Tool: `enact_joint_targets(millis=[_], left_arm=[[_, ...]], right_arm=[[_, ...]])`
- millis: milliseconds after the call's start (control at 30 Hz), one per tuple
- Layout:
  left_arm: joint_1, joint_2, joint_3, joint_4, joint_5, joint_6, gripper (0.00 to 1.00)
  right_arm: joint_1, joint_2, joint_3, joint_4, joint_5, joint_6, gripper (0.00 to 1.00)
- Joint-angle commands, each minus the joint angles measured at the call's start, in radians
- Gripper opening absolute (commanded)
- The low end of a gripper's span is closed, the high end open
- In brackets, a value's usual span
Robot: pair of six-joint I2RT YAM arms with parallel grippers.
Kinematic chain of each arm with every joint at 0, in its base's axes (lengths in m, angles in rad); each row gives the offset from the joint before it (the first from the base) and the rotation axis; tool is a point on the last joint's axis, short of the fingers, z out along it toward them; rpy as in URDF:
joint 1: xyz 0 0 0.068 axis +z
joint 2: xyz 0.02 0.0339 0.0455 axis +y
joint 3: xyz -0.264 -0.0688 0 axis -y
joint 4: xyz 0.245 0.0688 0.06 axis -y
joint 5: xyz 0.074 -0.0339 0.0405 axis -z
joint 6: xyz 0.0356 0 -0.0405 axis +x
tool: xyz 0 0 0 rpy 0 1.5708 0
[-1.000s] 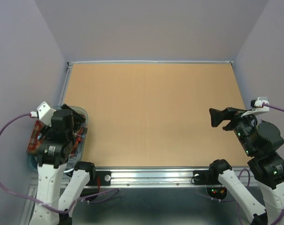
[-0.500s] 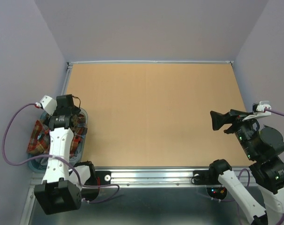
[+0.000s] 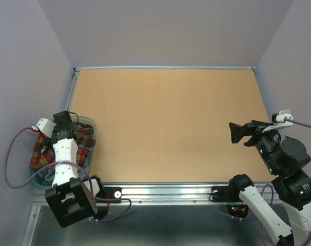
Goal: Fold and stack the long sleeve shirts
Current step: Grab the shirt from the pile, then move the shirt to the center of the board
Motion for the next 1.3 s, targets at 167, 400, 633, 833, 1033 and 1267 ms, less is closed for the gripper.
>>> enact_joint_targets(millis=[167,400,633,833,1033,1267], left_arm=[[0.035,0.000,-0.055,0.058,-0.001,0.029,0.30],[0.035,-0.116,0.147,-0.053,-0.045,0.111,0.00],[0.009,-0.138,0.609,-0.067,0.192,0.216,0.00],[-0.072,-0.155,0.815,0.277,0.553,0.306,0.00],[-0.080,-0.077,1.014,0.465,0.855,0.228,0.00],[-0.144,0.061,1.193,0.711,1.047,0.155,0.00]], right_arm=[[0.018,0.018,-0.011,0.034,0.016,-0.036,1.00],[0.027,0.034,0.000,0.040,0.015,-0.040,1.00],[0.040,0.047,0.008,0.049,0.005,-0.041,1.00],[0.047,0.051,0.003,0.062,-0.002,-0.030,1.00],[0.050,0.057,0.027,0.068,-0.022,-0.024,1.00],[0.050,0.062,0.043,0.069,-0.022,-0.027,1.00]])
